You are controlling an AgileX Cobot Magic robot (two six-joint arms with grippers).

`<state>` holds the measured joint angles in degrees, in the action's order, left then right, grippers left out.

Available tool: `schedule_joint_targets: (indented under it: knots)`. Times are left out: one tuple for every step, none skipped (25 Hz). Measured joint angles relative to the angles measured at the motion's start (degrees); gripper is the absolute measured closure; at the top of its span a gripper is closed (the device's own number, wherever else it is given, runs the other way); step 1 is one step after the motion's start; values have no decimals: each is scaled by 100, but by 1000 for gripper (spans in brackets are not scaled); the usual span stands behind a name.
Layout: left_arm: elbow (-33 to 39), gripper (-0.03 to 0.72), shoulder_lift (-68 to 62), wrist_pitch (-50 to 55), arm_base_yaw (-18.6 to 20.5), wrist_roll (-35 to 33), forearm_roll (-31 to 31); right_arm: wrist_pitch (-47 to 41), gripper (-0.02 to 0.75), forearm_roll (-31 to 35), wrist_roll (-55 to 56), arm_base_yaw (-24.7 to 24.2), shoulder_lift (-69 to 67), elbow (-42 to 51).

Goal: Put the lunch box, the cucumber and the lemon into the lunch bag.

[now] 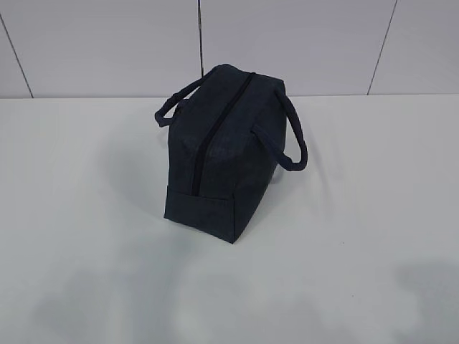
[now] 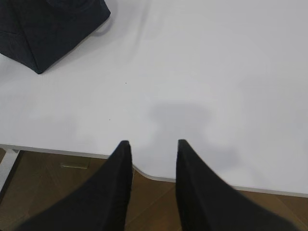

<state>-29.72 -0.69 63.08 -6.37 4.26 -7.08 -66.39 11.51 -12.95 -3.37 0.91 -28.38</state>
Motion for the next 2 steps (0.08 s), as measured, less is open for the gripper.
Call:
schedule_joint_targets:
  knots:
    - [0,449,0,0,0,0,0,0,490,0,0,0,0,0]
    - [0,449,0,0,0,0,0,0,490,0,0,0,0,0]
